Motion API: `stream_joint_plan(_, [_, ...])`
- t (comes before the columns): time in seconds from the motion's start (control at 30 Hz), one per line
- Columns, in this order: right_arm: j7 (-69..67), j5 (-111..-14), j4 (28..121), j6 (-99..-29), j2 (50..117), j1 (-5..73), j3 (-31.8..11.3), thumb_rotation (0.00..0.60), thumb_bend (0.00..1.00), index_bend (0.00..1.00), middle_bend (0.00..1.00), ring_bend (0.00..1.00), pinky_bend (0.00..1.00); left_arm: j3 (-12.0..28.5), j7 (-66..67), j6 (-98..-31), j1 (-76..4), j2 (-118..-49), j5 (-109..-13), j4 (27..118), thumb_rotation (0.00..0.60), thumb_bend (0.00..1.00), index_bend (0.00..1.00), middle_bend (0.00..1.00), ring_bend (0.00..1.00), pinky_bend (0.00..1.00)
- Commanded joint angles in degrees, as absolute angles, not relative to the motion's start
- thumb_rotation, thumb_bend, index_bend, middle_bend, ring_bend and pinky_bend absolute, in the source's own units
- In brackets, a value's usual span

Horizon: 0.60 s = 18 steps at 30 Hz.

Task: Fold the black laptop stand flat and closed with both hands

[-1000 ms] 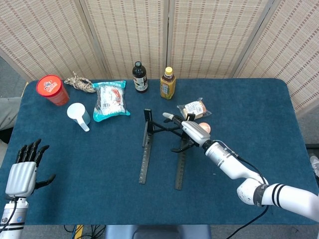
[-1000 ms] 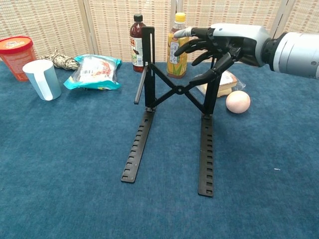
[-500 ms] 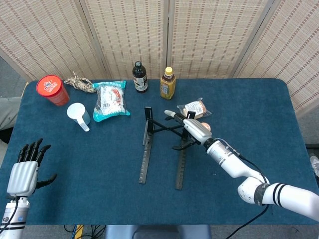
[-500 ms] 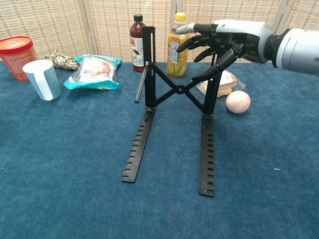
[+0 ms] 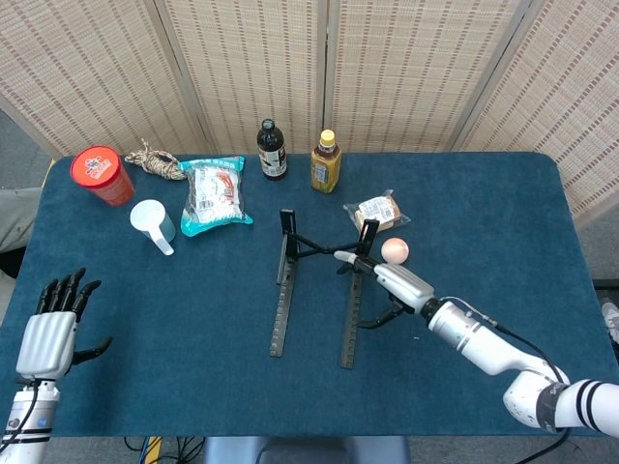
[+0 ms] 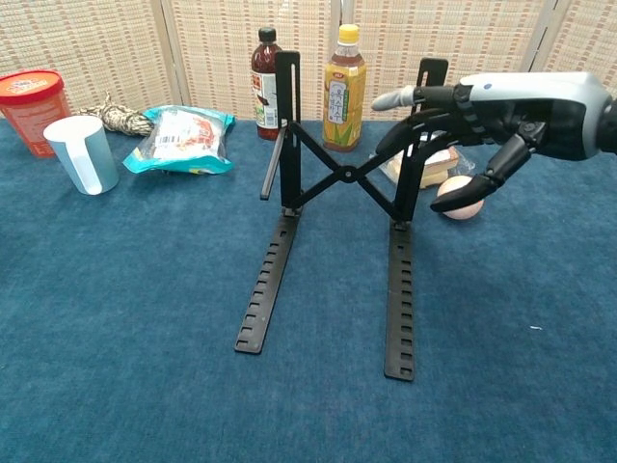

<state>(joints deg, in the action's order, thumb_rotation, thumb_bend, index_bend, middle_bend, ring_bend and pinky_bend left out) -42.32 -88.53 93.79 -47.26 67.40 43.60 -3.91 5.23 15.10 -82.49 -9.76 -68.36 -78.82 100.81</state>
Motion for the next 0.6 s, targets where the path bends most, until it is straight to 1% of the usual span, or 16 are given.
stream_joint_plan(0.03, [-42.67,-87.65,93.33,-45.81,67.48,43.52,-3.07,0.600,0.06,0.04,0.28,0.09,0.18,5.30,15.15,-82.41,-9.90,-68.53,-78.92,100.77,0.600,0.13,0.14,0.00,0.00,0.00])
stream_joint_plan(0.3, [-44.48,-85.99,90.18,-43.65,70.26,43.49,-2.04,0.600,0.06,0.05,0.33,0.14,0.18,5.15,15.48,-82.51,-9.65,-68.31,-78.53,100.91,0.600,0.13,0.14,0.00,0.00,0.00])
stream_joint_plan(0.37, [-44.67,-85.69,89.47,-43.39,70.98,43.38,-1.85,0.600,0.07,0.06,0.35,0.17,0.19,5.10,15.48,-82.61,-9.53,-68.22,-78.48,100.99,0.600,0.13,0.14,0.00,0.00,0.00])
stream_joint_plan(0.47, [-44.77,-85.36,88.79,-43.31,71.69,43.08,-1.60,0.600,0.07,0.06,0.39,0.21,0.19,5.04,15.57,-82.60,-9.47,-68.08,-78.41,101.06,0.600,0.13,0.14,0.00,0.00,0.00])
stream_joint_plan(0.6, [-44.47,-84.91,88.70,-44.12,72.09,42.14,-1.29,0.600,0.07,0.05,0.41,0.23,0.19,5.03,15.59,-82.49,-9.54,-68.05,-78.43,101.11,0.600,0.13,0.14,0.00,0.00,0.00])
